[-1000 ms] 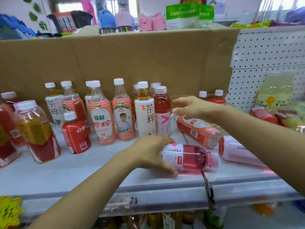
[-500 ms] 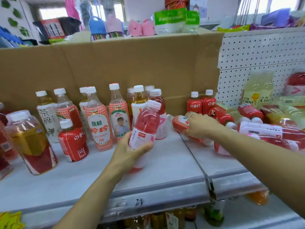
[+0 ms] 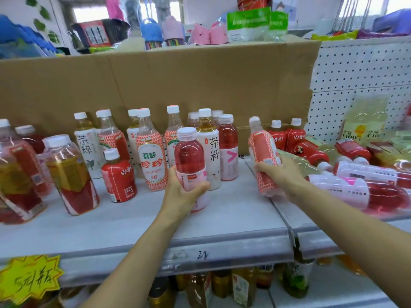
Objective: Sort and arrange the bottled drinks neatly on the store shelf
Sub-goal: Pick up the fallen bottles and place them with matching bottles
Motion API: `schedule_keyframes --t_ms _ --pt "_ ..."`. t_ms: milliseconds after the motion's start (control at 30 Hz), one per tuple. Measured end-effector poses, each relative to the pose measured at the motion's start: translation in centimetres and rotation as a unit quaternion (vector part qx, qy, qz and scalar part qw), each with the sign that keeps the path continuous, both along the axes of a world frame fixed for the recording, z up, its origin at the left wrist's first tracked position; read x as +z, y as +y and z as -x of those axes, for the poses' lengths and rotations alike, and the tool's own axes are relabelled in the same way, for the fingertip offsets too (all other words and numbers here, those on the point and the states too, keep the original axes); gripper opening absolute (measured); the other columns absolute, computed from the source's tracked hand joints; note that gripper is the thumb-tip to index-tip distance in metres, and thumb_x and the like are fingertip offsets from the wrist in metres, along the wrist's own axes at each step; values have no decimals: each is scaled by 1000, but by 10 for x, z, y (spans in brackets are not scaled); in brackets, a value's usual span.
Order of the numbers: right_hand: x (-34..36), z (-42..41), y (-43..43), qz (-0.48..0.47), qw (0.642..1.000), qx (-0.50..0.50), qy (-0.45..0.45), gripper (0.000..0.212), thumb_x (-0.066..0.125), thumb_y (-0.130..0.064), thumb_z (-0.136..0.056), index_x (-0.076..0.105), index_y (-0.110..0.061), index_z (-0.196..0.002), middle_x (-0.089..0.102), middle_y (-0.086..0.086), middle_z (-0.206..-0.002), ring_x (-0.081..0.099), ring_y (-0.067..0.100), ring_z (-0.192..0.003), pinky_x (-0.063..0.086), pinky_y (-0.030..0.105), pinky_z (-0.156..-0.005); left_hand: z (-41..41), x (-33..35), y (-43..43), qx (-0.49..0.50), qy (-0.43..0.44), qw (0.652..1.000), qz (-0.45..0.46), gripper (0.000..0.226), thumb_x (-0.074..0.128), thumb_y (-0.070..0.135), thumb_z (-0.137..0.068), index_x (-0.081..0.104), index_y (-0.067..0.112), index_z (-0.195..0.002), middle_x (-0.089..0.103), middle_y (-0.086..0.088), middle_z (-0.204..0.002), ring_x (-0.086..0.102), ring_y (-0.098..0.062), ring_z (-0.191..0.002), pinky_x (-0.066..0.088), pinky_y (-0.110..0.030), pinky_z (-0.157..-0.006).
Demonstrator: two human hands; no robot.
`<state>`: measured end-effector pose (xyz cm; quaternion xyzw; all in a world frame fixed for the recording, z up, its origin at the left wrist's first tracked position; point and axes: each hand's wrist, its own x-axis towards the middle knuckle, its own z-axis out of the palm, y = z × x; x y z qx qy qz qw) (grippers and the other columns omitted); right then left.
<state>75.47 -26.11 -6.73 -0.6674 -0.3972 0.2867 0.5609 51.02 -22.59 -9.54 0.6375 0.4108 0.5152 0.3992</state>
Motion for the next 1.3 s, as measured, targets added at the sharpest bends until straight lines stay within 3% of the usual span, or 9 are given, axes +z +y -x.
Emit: schedule_keyframes --t_ms 200,400,533,700,833,1033,1133,1200,1300 --pt "-2 51 -14 -104 986 121 46 70 83 1 -66 47 -16 -123 67 7 -107 65 19 -98 52 35 -81 3 2 -9 -14 25 1000 7 73 85 16 -76 42 23 -134 66 6 -118 65 -5 -105 52 -18 -82" --pt "-4 68 -13 -90 977 191 -7 72 85 -5 -69 41 -18 -125 64 -2 -105 64 4 -92 52 18 -71 6 6 -39 2 79 997 11 73 72 10 -87 31 36 -142 55 16 -126 56 -2 -113 43 -25 -98" --pt "4 55 -17 -54 964 257 -47 72 82 -9 -76 34 -21 -128 59 -10 -109 58 -3 -95 50 20 -83 -2 4 -55 82 172 982 -15 90 73 25 -86 14 31 -153 33 5 -152 38 -13 -136 34 -41 -115" --pt "22 -2 -22 -33 918 276 -283 60 71 -8 -86 46 -18 -140 57 -6 -128 54 8 -117 44 20 -95 -30 22 -73 249 207 911 -255 89 74 18 -87 16 10 -154 19 -9 -156 19 -17 -145 21 -22 -118" --pt "51 -88 -15 -52 893 246 -374 37 65 -9 -92 63 -17 -128 64 -7 -122 58 5 -111 44 15 -95 -92 38 -82 128 261 862 -415 62 69 12 -88 41 12 -144 43 -5 -143 38 -16 -135 28 -22 -116" --pt "75 -201 6 19 818 277 -503 35 59 -5 -93 68 -22 -123 63 -13 -112 57 4 -99 37 1 -76 -211 44 -30 -41 416 854 -311 65 64 5 -87 41 19 -146 41 2 -146 39 -16 -133 32 -22 -108" --pt "68 -224 21 55 758 319 -566 44 55 0 -90 66 -25 -124 61 -17 -104 56 2 -91 39 1 -77 -250 45 6 -44 537 788 -298 80 51 -10 -82 33 22 -153 32 2 -157 27 -17 -144 21 -9 -101" --pt "61 -233 36 58 734 345 -582 47 53 -1 -90 66 -29 -125 65 -13 -116 59 7 -99 45 15 -90 -267 43 25 -48 620 720 -310 79 56 -5 -82 35 25 -152 32 2 -158 23 -20 -148 22 -26 -116" --pt "62 -237 51 55 715 387 -579 50 53 1 -89 64 -29 -128 63 -15 -117 53 -2 -88 37 1 -73 -279 39 43 -54 667 682 -296 71 72 15 -78 47 27 -144 46 3 -147 38 -22 -139 32 -35 -109"
